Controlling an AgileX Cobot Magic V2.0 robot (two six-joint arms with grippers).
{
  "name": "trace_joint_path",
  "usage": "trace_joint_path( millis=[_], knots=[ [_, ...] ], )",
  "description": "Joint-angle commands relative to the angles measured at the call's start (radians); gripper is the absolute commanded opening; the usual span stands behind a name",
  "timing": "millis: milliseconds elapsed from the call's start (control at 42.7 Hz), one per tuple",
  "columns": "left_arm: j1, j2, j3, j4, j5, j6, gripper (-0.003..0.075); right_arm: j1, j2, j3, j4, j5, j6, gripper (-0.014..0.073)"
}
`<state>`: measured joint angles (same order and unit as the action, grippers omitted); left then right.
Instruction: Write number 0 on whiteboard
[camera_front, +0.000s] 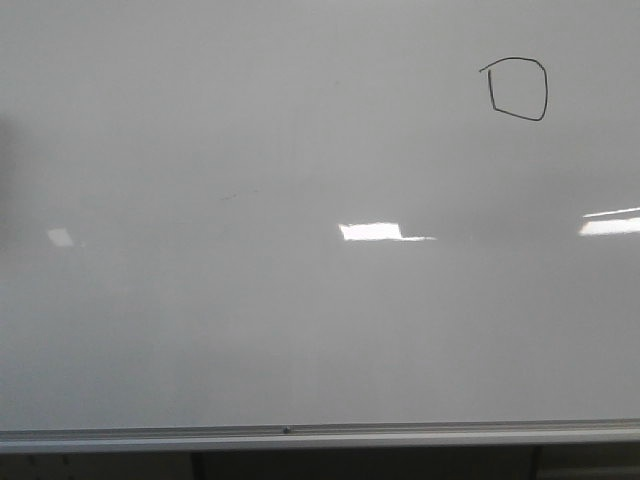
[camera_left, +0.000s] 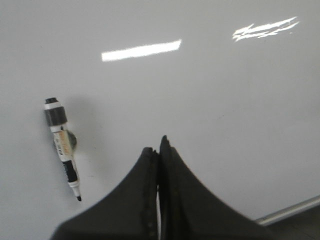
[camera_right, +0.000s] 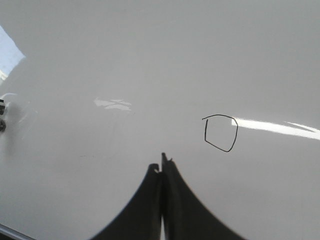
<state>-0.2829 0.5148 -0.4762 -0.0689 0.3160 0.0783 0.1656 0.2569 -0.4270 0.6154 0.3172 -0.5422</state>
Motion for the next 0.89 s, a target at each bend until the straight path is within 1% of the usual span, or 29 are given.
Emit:
trace_joint_path(
  millis=[0,70,187,304,374,515,608,866],
  knots=[
    [0.031,-0.082,0.053,0.034,-0.139,-0.013,-0.0020,-0.007,0.010,-0.027,0.013,-0.074,-0.005,-0.0068],
    [0.080,-0.171,0.129,0.039,-0.153,-0.024,-0.0020,-0.007,0.010,-0.027,0.013,-0.074,-0.005,-0.0068],
    [0.185,-0.326,0.251,0.069,-0.155,-0.088,-0.0020,-0.007,0.010,-0.027,0.013,-0.074,-0.005,-0.0068],
    [0.277,-0.466,0.364,0.088,-0.155,-0.090,-0.0020,-0.007,0.010,-0.027,0.013,-0.074,-0.005,-0.0068],
    [0.315,-0.529,0.409,0.088,-0.157,-0.090,-0.0020,-0.007,0.010,-0.027,0.013,-0.074,-0.005,-0.0068],
    [0.351,-0.536,0.472,0.087,-0.188,-0.090,-0.0020,-0.007,0.011,-0.027,0.013,-0.073,-0.005,-0.0068],
    [0.351,-0.539,0.503,0.080,-0.211,-0.090,-0.0020,-0.007,0.011,-0.027,0.013,-0.073,-0.005,-0.0068],
    [0.351,-0.539,0.505,0.059,-0.231,-0.090,-0.0020,-0.007,0.011,-0.027,0.013,-0.073,-0.005,-0.0068]
  ],
)
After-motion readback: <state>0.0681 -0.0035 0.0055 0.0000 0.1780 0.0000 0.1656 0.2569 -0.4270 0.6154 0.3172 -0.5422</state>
